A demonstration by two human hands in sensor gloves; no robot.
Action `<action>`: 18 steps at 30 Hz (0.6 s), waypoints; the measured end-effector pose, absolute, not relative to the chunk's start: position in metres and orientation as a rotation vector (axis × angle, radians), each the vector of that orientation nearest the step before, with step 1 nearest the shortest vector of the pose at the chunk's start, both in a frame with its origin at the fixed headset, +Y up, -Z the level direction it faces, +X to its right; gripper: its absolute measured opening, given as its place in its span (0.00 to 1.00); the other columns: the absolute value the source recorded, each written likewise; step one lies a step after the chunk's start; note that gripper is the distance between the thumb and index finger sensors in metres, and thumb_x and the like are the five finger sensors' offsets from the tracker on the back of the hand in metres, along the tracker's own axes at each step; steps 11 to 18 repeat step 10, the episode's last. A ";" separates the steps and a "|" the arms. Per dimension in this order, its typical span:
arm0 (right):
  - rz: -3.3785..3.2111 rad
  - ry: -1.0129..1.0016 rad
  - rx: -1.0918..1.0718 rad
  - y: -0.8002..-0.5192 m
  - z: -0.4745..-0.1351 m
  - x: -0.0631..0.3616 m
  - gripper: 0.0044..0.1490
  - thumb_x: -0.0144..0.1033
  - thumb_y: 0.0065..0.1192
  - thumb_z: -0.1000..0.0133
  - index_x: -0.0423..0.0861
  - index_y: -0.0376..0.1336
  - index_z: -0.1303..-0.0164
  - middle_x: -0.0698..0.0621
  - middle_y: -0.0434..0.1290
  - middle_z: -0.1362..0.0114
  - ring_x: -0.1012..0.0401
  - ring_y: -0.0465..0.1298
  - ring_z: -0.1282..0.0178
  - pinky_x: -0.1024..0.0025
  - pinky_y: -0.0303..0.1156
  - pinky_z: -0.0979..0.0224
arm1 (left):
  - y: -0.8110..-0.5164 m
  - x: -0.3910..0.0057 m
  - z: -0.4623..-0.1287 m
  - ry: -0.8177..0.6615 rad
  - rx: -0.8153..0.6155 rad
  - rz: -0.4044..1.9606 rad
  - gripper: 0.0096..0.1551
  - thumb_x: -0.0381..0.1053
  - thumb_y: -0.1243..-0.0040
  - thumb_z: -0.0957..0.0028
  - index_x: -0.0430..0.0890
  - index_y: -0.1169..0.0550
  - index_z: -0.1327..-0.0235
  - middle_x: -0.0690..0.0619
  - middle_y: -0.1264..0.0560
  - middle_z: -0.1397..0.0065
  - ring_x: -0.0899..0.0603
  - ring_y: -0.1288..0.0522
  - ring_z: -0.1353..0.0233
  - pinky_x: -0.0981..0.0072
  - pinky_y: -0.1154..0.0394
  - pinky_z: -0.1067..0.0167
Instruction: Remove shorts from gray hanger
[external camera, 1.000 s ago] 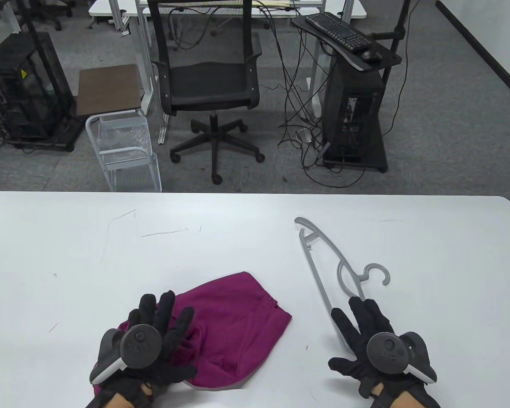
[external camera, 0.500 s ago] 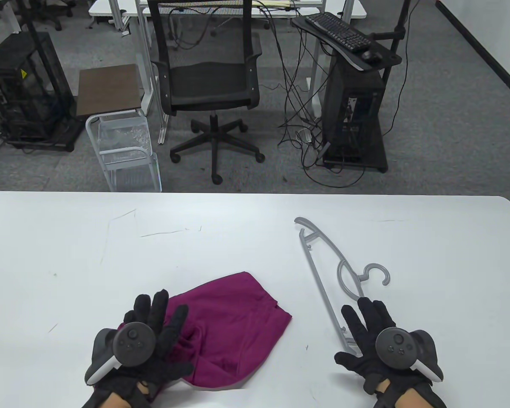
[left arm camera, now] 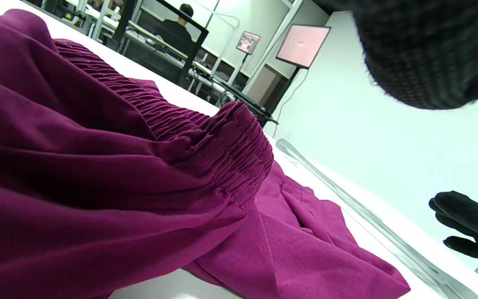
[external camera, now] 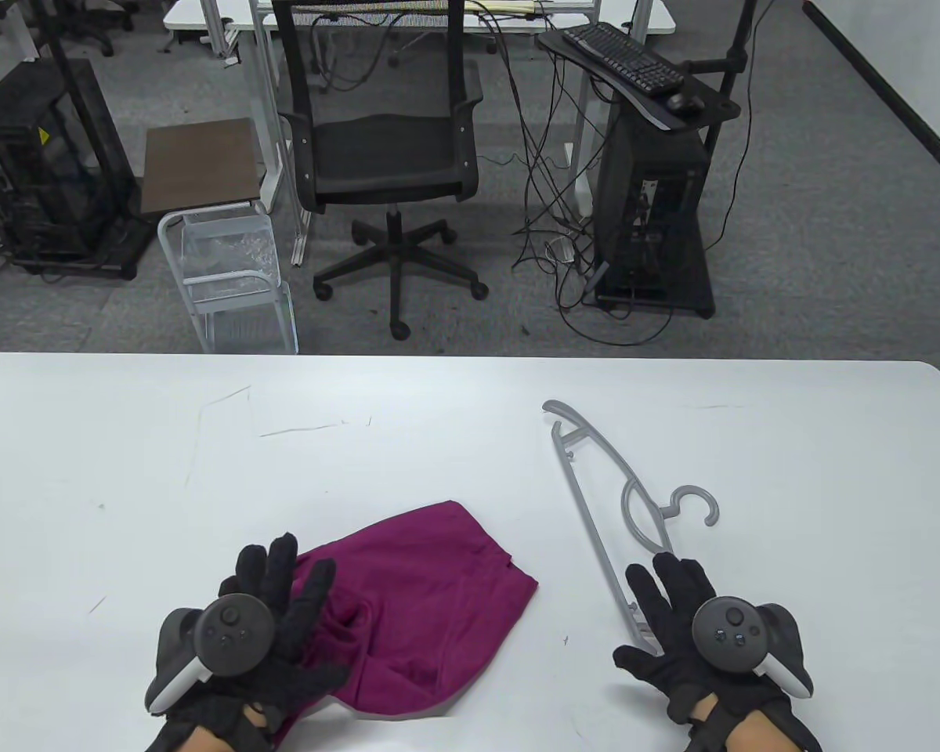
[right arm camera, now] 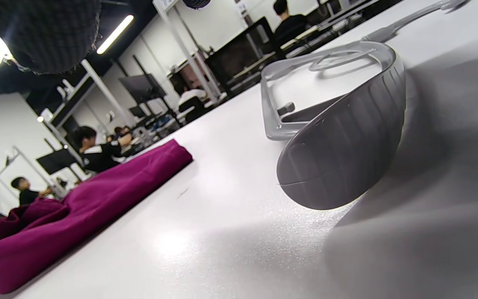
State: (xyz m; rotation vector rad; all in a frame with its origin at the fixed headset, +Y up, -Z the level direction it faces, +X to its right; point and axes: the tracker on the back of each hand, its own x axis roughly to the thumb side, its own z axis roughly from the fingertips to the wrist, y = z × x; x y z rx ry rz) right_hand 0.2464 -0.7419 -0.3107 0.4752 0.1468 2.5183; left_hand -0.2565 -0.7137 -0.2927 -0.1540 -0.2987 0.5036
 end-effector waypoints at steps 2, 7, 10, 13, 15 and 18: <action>2.505 0.148 0.473 -0.742 -0.310 0.247 0.61 0.64 0.61 0.52 0.51 0.38 0.17 0.40 0.30 0.14 0.35 0.28 0.20 0.23 0.39 0.26 | -0.714 -0.257 -0.292 -0.297 -0.150 0.505 0.63 0.75 0.35 0.72 0.80 0.61 0.32 0.63 0.80 0.23 0.37 0.81 0.22 0.33 0.73 0.26; 2.478 0.165 0.477 -0.743 -0.309 0.248 0.60 0.63 0.61 0.51 0.50 0.38 0.17 0.40 0.30 0.14 0.34 0.28 0.20 0.23 0.39 0.26 | -0.717 -0.258 -0.294 -0.278 -0.183 0.518 0.63 0.74 0.35 0.71 0.81 0.61 0.32 0.64 0.80 0.23 0.37 0.81 0.22 0.33 0.73 0.26; 2.452 0.169 0.467 -0.742 -0.308 0.250 0.60 0.63 0.61 0.51 0.50 0.38 0.17 0.40 0.30 0.14 0.34 0.28 0.20 0.23 0.39 0.26 | -0.716 -0.258 -0.294 -0.281 -0.177 0.522 0.63 0.74 0.35 0.71 0.81 0.61 0.32 0.63 0.80 0.23 0.37 0.80 0.22 0.33 0.73 0.26; 2.452 0.169 0.467 -0.742 -0.308 0.250 0.60 0.63 0.61 0.51 0.50 0.38 0.17 0.40 0.30 0.14 0.34 0.28 0.20 0.23 0.39 0.26 | -0.716 -0.258 -0.294 -0.281 -0.177 0.522 0.63 0.74 0.35 0.71 0.81 0.61 0.32 0.63 0.80 0.23 0.37 0.80 0.22 0.33 0.73 0.26; 2.452 0.169 0.467 -0.742 -0.308 0.250 0.60 0.63 0.61 0.51 0.50 0.38 0.17 0.40 0.30 0.14 0.34 0.28 0.20 0.23 0.39 0.26 | -0.716 -0.258 -0.294 -0.281 -0.177 0.522 0.63 0.74 0.35 0.71 0.81 0.61 0.32 0.63 0.80 0.23 0.37 0.80 0.22 0.33 0.73 0.26; 2.452 0.169 0.467 -0.742 -0.308 0.250 0.60 0.63 0.61 0.51 0.50 0.38 0.17 0.40 0.30 0.14 0.34 0.28 0.20 0.23 0.39 0.26 | -0.716 -0.258 -0.294 -0.281 -0.177 0.522 0.63 0.74 0.35 0.71 0.81 0.61 0.32 0.63 0.80 0.23 0.37 0.80 0.22 0.33 0.73 0.26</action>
